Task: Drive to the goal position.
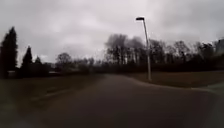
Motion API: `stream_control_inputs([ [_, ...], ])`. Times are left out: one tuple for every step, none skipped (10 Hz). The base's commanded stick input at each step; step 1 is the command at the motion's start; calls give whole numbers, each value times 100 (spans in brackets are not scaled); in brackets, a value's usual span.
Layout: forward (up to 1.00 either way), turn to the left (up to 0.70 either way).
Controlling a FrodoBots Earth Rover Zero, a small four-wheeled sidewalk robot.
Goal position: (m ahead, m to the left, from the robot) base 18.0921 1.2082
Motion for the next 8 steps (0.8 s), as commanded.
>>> stream_control_inputs([
  [100, 0],
  [100, 0],
  [100, 0],
  [100, 0],
  [100, 0],
  [100, 0],
  [100, 0],
  [100, 0],
])
